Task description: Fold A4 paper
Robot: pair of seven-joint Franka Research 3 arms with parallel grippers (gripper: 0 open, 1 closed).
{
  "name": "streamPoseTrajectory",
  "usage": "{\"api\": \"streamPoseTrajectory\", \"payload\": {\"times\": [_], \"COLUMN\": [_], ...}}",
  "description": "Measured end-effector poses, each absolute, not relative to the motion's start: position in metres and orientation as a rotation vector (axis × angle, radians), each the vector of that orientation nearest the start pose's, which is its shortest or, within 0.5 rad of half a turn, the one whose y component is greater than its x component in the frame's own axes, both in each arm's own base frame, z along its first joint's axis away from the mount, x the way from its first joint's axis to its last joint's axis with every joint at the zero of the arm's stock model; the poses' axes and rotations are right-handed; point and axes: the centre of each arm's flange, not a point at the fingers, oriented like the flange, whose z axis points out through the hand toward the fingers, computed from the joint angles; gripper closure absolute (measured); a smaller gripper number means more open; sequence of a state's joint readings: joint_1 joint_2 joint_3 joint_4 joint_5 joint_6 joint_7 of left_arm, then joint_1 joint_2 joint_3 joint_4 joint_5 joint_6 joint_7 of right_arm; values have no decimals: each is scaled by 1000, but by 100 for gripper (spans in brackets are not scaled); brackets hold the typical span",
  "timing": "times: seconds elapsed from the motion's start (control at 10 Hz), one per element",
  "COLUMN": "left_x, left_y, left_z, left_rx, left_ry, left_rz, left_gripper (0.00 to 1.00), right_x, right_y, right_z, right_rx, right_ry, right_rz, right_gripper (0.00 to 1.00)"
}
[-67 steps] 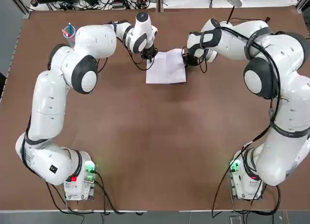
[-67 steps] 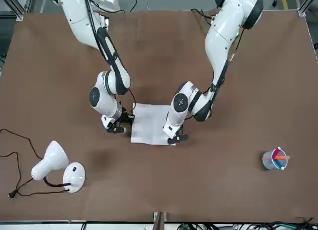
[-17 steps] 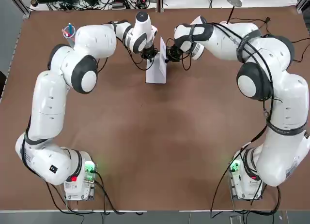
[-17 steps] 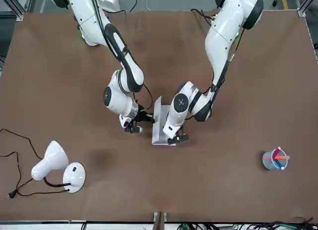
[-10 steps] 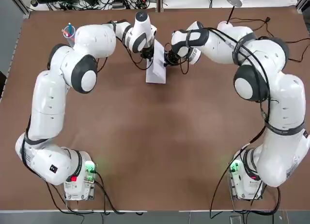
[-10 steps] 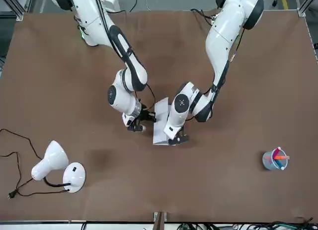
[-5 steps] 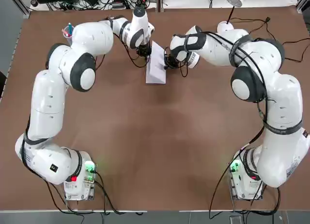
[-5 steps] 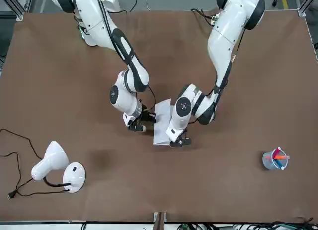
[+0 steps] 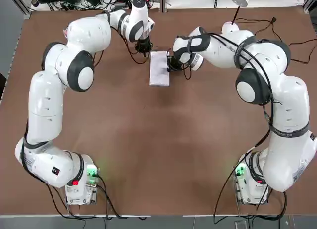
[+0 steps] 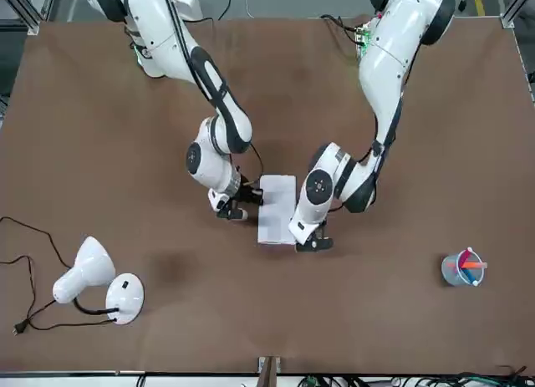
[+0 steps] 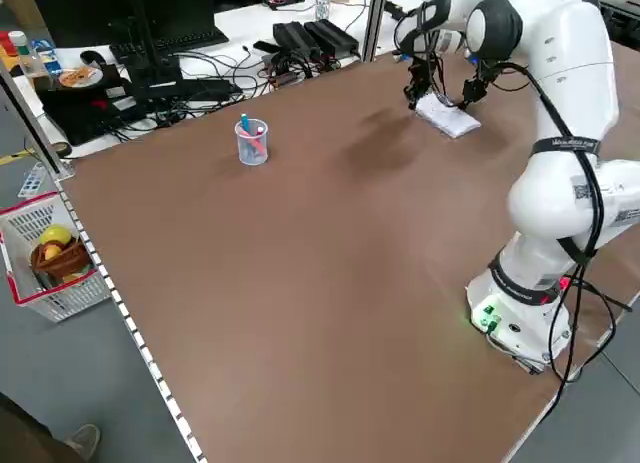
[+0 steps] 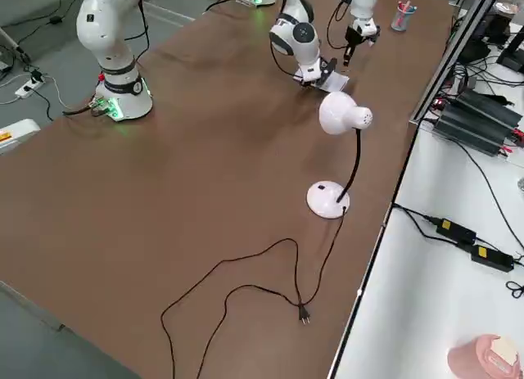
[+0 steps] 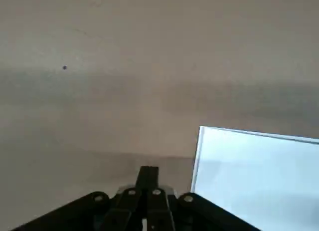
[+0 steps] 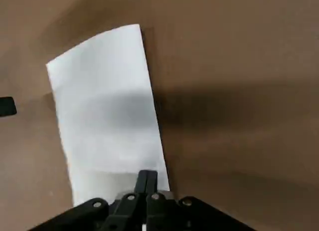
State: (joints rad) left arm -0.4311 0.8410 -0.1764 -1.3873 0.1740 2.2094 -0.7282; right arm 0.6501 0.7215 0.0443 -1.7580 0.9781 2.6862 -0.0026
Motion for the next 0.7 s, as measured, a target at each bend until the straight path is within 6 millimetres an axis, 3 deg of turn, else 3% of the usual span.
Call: {"api": "streamPoseTrajectory", "payload": {"times": [0.4, 0.7], "left_x": [631, 656], "left_y": [-373, -336], "left_z": [220, 253], "left_rx": [-3132, -3144], "left_ry": [-143, -225], "left_rz": [-12, -69], "left_gripper": [99, 99], "right_x": [531, 529], "right_y": [406, 408], "right_z": [165, 159], "right_rx": [-2578, -2583], "right_ry": [224, 227], "right_rz": [9, 1], "right_gripper": [99, 99]}}
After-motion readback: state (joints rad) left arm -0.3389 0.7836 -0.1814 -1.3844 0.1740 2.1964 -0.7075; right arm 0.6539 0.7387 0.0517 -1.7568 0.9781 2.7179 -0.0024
